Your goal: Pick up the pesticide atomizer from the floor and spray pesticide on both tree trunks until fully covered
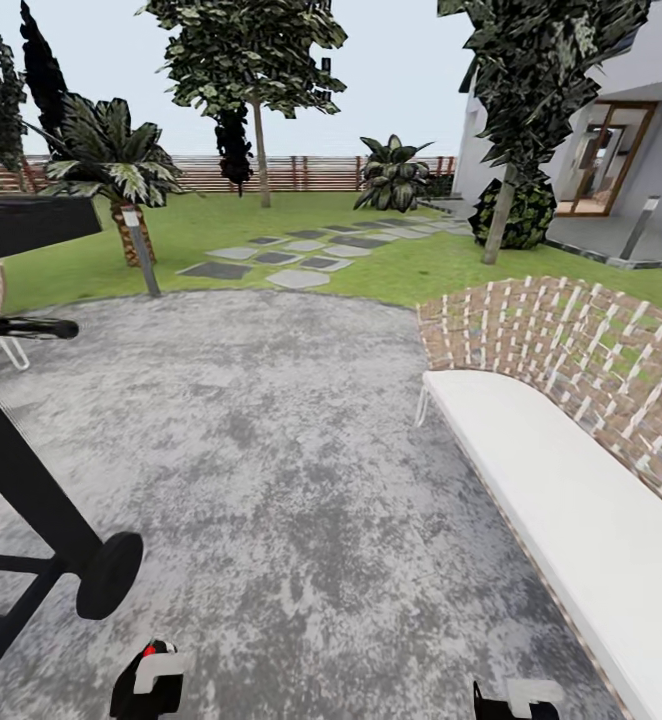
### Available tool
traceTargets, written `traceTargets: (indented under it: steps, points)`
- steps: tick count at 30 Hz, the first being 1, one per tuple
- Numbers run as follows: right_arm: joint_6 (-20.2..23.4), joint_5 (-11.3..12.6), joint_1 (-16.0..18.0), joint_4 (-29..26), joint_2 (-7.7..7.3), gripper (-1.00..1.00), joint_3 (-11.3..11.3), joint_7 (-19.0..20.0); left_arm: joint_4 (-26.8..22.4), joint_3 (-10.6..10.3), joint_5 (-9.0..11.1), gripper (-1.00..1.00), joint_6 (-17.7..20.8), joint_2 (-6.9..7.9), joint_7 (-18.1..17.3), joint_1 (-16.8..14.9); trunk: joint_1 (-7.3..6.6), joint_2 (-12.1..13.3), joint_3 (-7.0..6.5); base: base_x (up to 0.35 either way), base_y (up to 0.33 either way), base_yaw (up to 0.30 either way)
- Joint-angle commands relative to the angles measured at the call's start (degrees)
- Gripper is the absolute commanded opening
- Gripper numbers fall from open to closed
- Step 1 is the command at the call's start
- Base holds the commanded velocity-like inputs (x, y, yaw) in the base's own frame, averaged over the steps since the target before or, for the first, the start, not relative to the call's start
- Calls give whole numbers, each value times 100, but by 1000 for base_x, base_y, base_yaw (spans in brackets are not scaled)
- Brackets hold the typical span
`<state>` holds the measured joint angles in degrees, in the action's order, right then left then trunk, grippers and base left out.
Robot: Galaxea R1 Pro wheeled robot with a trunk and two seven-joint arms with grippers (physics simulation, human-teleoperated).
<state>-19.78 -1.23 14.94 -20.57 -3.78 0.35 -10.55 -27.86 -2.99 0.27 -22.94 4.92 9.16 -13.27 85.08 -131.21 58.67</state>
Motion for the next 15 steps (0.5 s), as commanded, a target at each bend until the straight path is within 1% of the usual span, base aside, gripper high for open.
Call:
traceTargets:
  steps: [1, 15]
  points:
    - [0, 0, 0, 0, 0, 100, 0, 0, -1, 0, -1, -100, 0, 0, -2, 0, 0, 0, 0, 339, 0, -23]
    - [0, 0, 0, 0, 0, 100, 0, 0, -1, 0, -1, -100, 0, 2, -2, 0, 0, 0, 0, 339, 0, -3]
